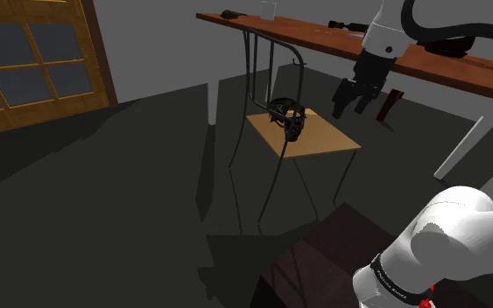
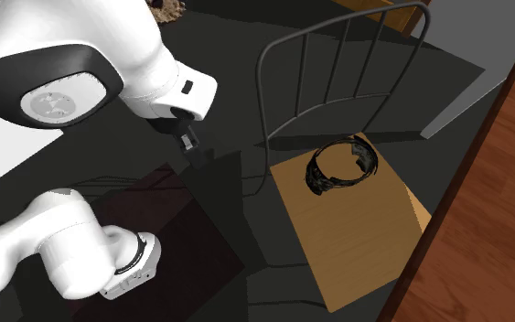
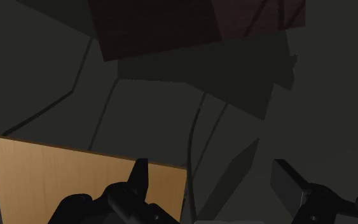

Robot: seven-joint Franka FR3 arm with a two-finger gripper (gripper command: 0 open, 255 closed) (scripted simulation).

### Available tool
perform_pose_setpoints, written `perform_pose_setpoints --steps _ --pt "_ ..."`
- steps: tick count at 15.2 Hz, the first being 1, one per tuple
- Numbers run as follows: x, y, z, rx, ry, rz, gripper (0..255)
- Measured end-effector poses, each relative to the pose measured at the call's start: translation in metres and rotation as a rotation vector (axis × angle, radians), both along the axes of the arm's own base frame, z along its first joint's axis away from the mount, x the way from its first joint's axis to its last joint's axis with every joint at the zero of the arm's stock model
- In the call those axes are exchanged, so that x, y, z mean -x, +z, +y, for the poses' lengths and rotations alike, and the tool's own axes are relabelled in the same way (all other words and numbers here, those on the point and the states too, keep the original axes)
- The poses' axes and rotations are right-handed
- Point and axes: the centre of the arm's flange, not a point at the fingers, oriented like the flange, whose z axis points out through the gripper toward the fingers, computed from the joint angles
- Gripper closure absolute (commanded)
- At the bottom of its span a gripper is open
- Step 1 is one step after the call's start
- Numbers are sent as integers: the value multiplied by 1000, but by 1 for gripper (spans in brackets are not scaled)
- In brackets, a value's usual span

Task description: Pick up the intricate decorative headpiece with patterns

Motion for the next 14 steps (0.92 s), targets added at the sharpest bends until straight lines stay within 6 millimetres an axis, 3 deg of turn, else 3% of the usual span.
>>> perform_pose_setpoints --steps 3,14 --pt "-11 -6 -10 0 -1 2 0" --pt "-120 -46 -91 4 -11 18 0"
